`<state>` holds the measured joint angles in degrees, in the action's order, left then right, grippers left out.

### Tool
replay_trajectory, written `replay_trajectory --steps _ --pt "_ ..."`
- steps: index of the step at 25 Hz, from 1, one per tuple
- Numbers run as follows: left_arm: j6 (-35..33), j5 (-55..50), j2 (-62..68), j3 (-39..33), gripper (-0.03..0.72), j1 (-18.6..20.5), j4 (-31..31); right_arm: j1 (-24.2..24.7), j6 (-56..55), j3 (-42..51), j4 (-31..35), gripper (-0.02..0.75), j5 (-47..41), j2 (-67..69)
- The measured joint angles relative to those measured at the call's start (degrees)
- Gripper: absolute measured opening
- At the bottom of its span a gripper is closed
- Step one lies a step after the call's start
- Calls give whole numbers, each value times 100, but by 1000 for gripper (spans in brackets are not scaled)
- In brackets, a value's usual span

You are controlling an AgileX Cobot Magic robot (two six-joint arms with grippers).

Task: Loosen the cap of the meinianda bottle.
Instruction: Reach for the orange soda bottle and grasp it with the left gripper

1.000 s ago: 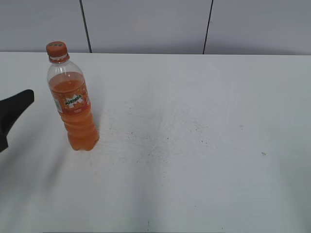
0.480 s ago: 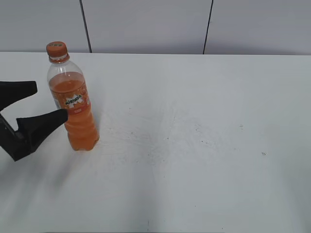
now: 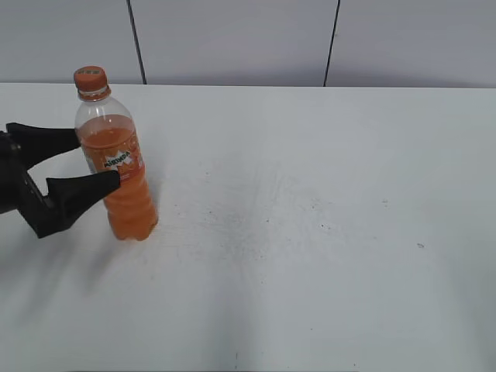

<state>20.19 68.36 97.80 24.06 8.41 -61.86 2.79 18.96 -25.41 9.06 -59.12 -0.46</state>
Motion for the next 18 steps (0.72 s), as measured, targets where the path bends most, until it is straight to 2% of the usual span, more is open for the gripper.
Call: replay_trajectory --steps 10,18 --pt "11 49 1090 958 626 -12 -590 0 0 0 0 516 0 0" --pt "171 49 1713 1667 589 -469 -975 0 0 0 0 516 0 0"
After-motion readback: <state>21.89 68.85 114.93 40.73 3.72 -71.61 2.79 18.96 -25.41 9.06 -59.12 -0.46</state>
